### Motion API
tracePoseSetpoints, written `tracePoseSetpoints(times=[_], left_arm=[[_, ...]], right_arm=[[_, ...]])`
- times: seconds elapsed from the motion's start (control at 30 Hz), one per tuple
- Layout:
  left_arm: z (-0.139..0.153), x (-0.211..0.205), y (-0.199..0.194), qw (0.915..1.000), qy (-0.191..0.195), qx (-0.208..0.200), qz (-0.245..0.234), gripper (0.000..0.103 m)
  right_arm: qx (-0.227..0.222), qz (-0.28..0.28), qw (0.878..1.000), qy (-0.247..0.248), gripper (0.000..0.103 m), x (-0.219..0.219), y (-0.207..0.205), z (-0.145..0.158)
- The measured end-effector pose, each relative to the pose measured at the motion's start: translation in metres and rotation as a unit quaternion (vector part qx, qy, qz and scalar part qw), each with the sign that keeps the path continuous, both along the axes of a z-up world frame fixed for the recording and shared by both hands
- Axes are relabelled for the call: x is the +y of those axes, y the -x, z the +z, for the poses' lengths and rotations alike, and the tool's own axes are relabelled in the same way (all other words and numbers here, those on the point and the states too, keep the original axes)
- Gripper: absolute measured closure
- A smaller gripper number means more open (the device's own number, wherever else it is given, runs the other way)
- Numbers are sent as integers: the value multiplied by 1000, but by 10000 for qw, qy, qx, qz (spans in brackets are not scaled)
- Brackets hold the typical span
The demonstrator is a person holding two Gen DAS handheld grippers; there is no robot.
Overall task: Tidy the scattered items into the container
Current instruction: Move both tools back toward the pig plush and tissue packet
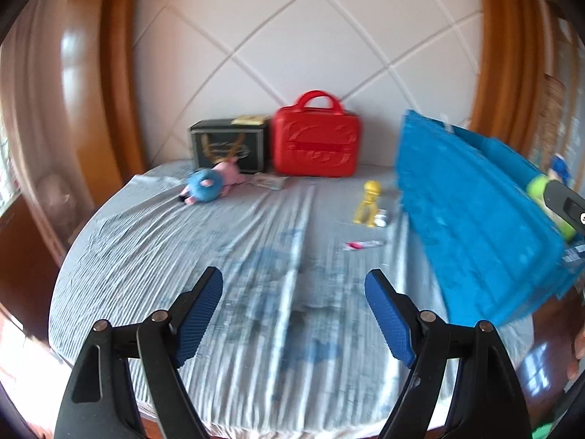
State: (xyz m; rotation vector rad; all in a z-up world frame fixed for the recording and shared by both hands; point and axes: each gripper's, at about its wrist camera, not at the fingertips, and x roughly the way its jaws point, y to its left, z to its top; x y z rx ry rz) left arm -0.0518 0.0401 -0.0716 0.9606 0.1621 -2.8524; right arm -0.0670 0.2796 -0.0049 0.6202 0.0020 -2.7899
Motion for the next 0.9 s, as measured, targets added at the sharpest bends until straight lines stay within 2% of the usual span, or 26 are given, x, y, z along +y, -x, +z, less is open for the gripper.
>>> tracePoseSetpoints(times=[0.2,0.33,0.47,0.63,0.9], left_arm=[[-16,-42,51,9983,175,-258,500,23],[-28,-75,85,9951,244,-445,850,23],[-41,-106,113,9922,227,-643,1041,23],[-50,-141,151,9914,238,-785,1020,23],[-58,-216,214,9938,226,-918,585,23]], right_arm=[[-96,464,9989,-4,0,-42,62,-21],[-465,721,9963,89,0,-69,118,-45],[-920,918,9915,-23,0,-96,162,-68],[-1163,821,9897,-139,0,-116,198,-83],[-1469,393,9883,-111,0,-167,247,-93]])
